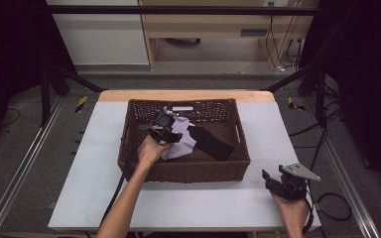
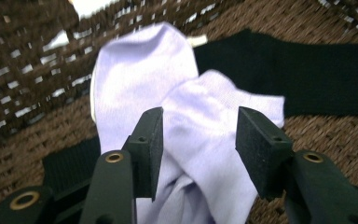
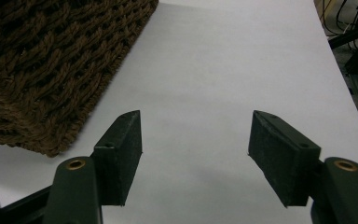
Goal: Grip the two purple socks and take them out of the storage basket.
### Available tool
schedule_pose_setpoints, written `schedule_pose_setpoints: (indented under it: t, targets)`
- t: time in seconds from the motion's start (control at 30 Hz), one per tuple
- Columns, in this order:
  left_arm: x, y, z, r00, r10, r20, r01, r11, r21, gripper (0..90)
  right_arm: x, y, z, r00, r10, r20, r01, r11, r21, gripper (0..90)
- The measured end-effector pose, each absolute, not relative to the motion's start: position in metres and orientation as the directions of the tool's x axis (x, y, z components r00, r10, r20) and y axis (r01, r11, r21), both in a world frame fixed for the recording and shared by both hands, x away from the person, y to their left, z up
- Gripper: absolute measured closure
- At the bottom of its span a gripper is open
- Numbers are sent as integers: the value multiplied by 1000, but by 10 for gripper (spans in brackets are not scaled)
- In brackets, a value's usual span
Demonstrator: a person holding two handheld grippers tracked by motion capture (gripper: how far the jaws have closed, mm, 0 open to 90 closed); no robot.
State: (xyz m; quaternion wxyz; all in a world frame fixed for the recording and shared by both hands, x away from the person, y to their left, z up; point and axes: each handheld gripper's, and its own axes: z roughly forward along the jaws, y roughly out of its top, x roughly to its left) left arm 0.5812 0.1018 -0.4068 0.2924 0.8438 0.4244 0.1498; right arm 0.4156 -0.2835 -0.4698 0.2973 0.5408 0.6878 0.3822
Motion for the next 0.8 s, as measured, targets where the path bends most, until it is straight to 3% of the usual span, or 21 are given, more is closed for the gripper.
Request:
schedule_pose_setpoints:
  t: [0.4,0.57,0.7,0.8]
  targets:
    - [586,100,-416,586,810,-10,688,-492,533,554,416,-283,-470,-242,970,7,522,123,844,348]
    - [588,100,-419,581,814,-24,719,-499,484,649,416,-283,-470,-242,970,7,521,124,844,348]
    - [588,99,-418,591,806,-38,723,-509,467,799,416,-283,-470,-241,971,7,520,123,845,348]
    - [587,100,-417,596,802,-44,717,-507,478,832,415,-283,-470,-239,971,7,519,122,846,348]
